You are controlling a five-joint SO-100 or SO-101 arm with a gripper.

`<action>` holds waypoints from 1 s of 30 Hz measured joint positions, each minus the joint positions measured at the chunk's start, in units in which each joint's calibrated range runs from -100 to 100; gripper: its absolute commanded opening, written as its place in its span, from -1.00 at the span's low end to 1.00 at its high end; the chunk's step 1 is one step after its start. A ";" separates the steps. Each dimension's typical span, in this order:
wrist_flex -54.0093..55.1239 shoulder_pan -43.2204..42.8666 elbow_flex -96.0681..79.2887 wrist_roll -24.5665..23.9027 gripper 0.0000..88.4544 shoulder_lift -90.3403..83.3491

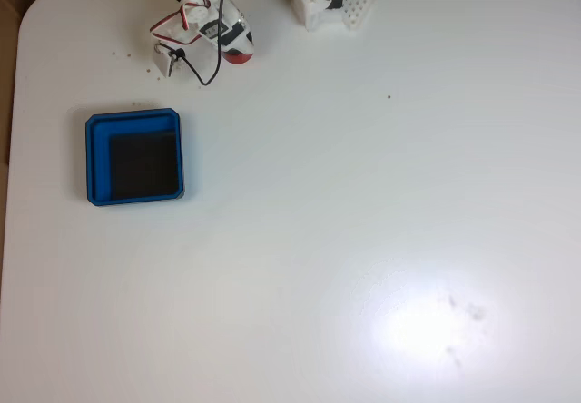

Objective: Pick the red roll and drop it in the blue box

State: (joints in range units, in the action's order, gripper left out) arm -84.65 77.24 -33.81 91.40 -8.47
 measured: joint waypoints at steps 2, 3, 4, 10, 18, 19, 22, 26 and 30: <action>0.00 0.00 0.00 0.00 -0.61 0.59; 0.00 0.00 0.00 0.00 -0.61 1.02; 0.00 0.00 0.00 0.00 -0.61 1.44; 0.00 0.10 0.00 0.00 -0.61 3.64; 3.61 0.00 0.00 0.00 -0.61 4.06; 3.78 0.00 0.00 0.00 -0.61 4.06; 3.86 0.00 0.00 0.00 -0.61 4.06; 3.94 0.00 0.00 0.00 -0.61 4.32; 3.94 0.00 0.00 0.00 -0.61 7.03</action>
State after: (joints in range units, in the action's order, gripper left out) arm -80.71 77.24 -33.81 91.40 -1.44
